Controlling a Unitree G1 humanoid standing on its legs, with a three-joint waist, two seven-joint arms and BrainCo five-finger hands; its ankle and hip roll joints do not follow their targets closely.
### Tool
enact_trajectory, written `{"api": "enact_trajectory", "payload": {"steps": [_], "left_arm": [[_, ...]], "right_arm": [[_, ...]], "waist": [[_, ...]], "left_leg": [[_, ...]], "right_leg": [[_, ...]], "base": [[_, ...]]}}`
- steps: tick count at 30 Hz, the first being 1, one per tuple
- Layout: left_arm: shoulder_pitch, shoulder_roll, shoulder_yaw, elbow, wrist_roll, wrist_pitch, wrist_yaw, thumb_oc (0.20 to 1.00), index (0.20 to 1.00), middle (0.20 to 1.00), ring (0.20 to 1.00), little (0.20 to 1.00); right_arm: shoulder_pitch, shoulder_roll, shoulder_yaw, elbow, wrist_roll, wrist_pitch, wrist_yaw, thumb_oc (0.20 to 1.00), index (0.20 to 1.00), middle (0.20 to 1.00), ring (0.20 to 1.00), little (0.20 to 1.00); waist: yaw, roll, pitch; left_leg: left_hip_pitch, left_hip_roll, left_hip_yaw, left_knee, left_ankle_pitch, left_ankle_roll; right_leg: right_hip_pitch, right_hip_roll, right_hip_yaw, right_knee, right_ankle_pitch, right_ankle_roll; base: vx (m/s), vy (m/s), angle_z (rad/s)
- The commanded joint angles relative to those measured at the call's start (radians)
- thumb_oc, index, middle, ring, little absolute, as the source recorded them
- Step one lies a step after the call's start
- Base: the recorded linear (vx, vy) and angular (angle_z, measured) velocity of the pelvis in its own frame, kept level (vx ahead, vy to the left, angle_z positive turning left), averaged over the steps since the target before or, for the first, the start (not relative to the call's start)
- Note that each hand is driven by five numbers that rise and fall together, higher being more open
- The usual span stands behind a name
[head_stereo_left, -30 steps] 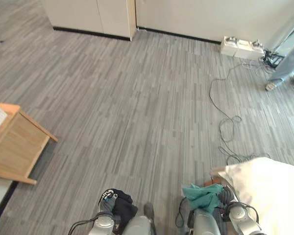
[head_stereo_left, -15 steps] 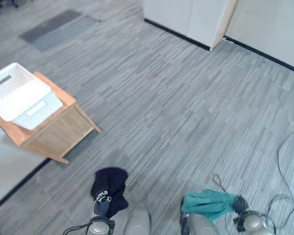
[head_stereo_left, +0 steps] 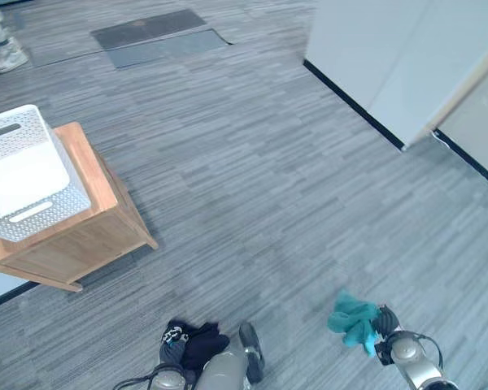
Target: Tidy up the quilt and then pick up the clothes from the bed and put them into the laundry hamper.
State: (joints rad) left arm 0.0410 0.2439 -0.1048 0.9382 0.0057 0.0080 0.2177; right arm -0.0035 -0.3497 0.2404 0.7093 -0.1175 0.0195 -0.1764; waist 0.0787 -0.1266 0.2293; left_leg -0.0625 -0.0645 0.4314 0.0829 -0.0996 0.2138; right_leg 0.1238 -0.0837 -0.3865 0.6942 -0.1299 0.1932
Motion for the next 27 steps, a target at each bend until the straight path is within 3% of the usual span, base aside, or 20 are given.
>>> {"api": "enact_trajectory", "payload": {"steps": [1,3,5,7,8,9,10,11,12,13,14,16,17,19,21,24,27], "left_arm": [[-0.040,0.032,-0.050,-0.030,0.021,-0.023,0.037,0.200,0.200,0.200,0.200,0.200],[-0.059,0.043,-0.065,-0.040,0.031,-0.026,0.046,0.200,0.200,0.200,0.200,0.200],[-0.076,0.050,-0.077,-0.055,0.042,-0.037,0.046,0.200,0.200,0.200,0.200,0.200],[-0.092,0.053,-0.085,-0.064,0.053,-0.046,0.051,0.200,0.200,0.200,0.200,0.200],[-0.103,0.053,-0.084,-0.058,0.065,-0.047,0.053,0.200,0.200,0.200,0.200,0.200],[-0.111,0.054,-0.091,-0.061,0.069,-0.051,0.052,0.200,0.200,0.200,0.200,0.200],[-0.111,0.054,-0.091,-0.061,0.069,-0.051,0.052,0.200,0.200,0.200,0.200,0.200],[-0.090,0.059,-0.074,-0.053,0.074,-0.054,0.060,0.200,0.200,0.200,0.200,0.200],[-0.089,0.055,-0.076,-0.051,0.067,-0.056,0.064,0.200,0.200,0.200,0.200,0.200],[-0.070,0.053,-0.062,-0.084,0.041,-0.058,0.059,0.200,0.200,0.200,0.200,0.200],[-0.070,0.054,-0.061,-0.085,0.041,-0.058,0.059,0.200,0.200,0.200,0.200,0.200],[-0.054,0.055,-0.061,-0.109,0.039,-0.054,0.059,0.200,0.200,0.200,0.200,0.200],[-0.047,0.057,-0.058,-0.119,0.045,-0.054,0.055,0.200,0.200,0.200,0.200,0.200],[-0.029,0.055,-0.052,-0.129,0.045,-0.054,0.043,0.200,0.200,0.200,0.200,0.200],[-0.009,0.049,-0.047,-0.146,0.046,-0.051,0.030,0.200,0.200,0.200,0.200,0.200],[0.009,0.045,-0.029,-0.153,0.059,-0.038,0.018,0.200,0.200,0.200,0.200,0.200],[0.013,0.042,-0.016,-0.126,0.058,-0.026,0.021,0.200,0.200,0.200,0.200,0.200]], "right_arm": [[-0.073,-0.045,-0.058,-0.041,-0.005,-0.045,-0.032,0.200,0.200,0.200,0.200,0.200],[-0.051,-0.046,-0.072,-0.059,0.008,-0.047,-0.034,0.200,0.200,0.200,0.200,0.200],[-0.027,-0.055,-0.084,-0.066,0.013,-0.049,-0.040,0.200,0.200,0.200,0.200,0.200],[-0.011,-0.059,-0.101,-0.068,0.022,-0.046,-0.050,0.200,0.200,0.200,0.200,0.200],[0.004,-0.059,-0.112,-0.069,0.021,-0.043,-0.055,0.200,0.200,0.200,0.200,0.200],[0.018,-0.057,-0.115,-0.068,0.023,-0.043,-0.051,0.200,0.200,0.200,0.200,0.200],[0.017,-0.057,-0.115,-0.068,0.023,-0.043,-0.051,0.200,0.200,0.200,0.200,0.200],[-0.006,-0.060,-0.093,-0.039,0.004,-0.039,-0.039,0.200,0.200,0.200,0.200,0.200],[-0.013,-0.068,-0.080,-0.045,0.003,-0.048,-0.033,0.200,0.200,0.200,0.200,0.200],[-0.012,-0.089,-0.084,-0.058,0.007,-0.054,-0.028,0.200,0.200,0.200,0.200,0.200],[-0.012,-0.089,-0.084,-0.058,0.008,-0.055,-0.028,0.200,0.200,0.200,0.200,0.200],[-0.034,-0.102,-0.089,-0.056,0.015,-0.054,-0.035,0.200,0.200,0.200,0.200,0.200],[-0.037,-0.107,-0.093,-0.051,0.014,-0.052,-0.034,0.200,0.200,0.200,0.200,0.200],[-0.040,-0.111,-0.102,-0.048,0.014,-0.050,-0.028,0.200,0.200,0.200,0.200,0.200],[-0.033,-0.110,-0.120,-0.042,0.014,-0.051,-0.029,0.200,0.200,0.200,0.200,0.200],[-0.028,-0.103,-0.155,-0.012,0.019,-0.048,-0.040,0.200,0.200,0.200,0.200,0.200],[-0.033,-0.094,-0.162,0.003,0.024,-0.044,-0.036,0.200,0.200,0.200,0.200,0.200]], "waist": [[-0.004,0.061,0.030],[-0.042,0.086,0.040],[-0.068,0.092,0.040],[-0.097,0.093,0.033],[-0.118,0.090,0.031],[-0.128,0.085,0.034],[-0.129,0.083,0.033],[-0.127,0.081,0.043],[-0.125,0.079,0.050],[-0.104,0.071,0.071],[-0.107,0.070,0.068],[-0.083,0.058,0.087],[-0.072,0.054,0.089],[-0.051,0.052,0.073],[-0.040,0.051,0.053],[-0.044,0.061,0.021],[-0.047,0.063,0.000]], "left_leg": [[0.080,0.070,-0.012,-0.068,-0.006,-0.118],[0.128,0.096,-0.089,-0.117,0.022,-0.139],[0.168,0.100,-0.156,-0.140,0.013,-0.174],[0.214,0.114,-0.230,-0.162,-0.011,-0.214],[0.246,0.130,-0.269,-0.168,-0.033,-0.237],[0.265,0.136,-0.311,-0.158,-0.052,-0.246],[0.263,0.135,-0.312,-0.158,-0.050,-0.246],[0.270,0.181,-0.329,-0.042,-0.065,-0.262],[0.227,0.201,-0.335,0.083,-0.026,-0.274],[0.090,0.261,-0.306,0.385,0.046,-0.266],[0.083,0.260,-0.309,0.388,0.048,-0.266],[0.002,0.314,-0.214,0.532,0.046,-0.251],[-0.030,0.322,-0.158,0.534,0.027,-0.254],[-0.079,0.307,-0.082,0.462,-0.027,-0.265],[-0.117,0.291,0.028,0.316,-0.026,-0.266],[-0.124,0.298,0.218,0.074,0.088,-0.283],[-0.116,0.341,0.297,-0.002,0.117,-0.272]], "right_leg": [[-0.136,-0.068,0.113,0.026,0.140,0.066],[-0.224,-0.073,0.133,-0.065,0.109,0.017],[-0.253,-0.095,0.157,-0.256,0.074,-0.010],[-0.258,-0.112,0.210,-0.548,0.086,-0.013],[-0.262,-0.119,0.252,-0.657,0.127,0.002],[-0.259,-0.106,0.310,-0.672,0.133,0.013],[-0.260,-0.108,0.309,-0.674,0.135,0.012],[-0.304,-0.098,0.319,-0.574,0.158,0.035],[-0.277,-0.086,0.309,-0.567,0.135,0.008],[-0.205,-0.083,0.247,-0.580,0.094,-0.053],[-0.207,-0.084,0.245,-0.582,0.097,-0.054],[-0.118,-0.067,0.176,-0.622,0.062,-0.093],[-0.080,-0.066,0.138,-0.644,0.049,-0.095],[-0.005,-0.056,0.099,-0.682,0.015,-0.087],[0.044,-0.051,0.047,-0.693,-0.016,-0.075],[0.120,-0.022,-0.038,-0.692,-0.061,-0.058],[0.161,-0.012,-0.097,-0.647,-0.081,-0.042]], "base": [[0.49,-0.038,1.30],[0.44,-0.153,1.82],[0.63,-0.238,1.52],[0.71,-0.348,1.85],[0.70,-0.377,1.37],[0.46,-0.250,1.35],[0.53,-0.327,1.46],[0.52,-0.378,1.61],[0.74,-0.657,1.35],[0.38,-0.435,0.83],[0.32,-0.428,1.19],[0.27,-0.290,0.90],[0.36,-0.251,0.18],[0.45,-0.113,0.39],[0.44,-0.008,0.69],[0.47,0.049,0.86],[0.50,0.099,0.75]]}}
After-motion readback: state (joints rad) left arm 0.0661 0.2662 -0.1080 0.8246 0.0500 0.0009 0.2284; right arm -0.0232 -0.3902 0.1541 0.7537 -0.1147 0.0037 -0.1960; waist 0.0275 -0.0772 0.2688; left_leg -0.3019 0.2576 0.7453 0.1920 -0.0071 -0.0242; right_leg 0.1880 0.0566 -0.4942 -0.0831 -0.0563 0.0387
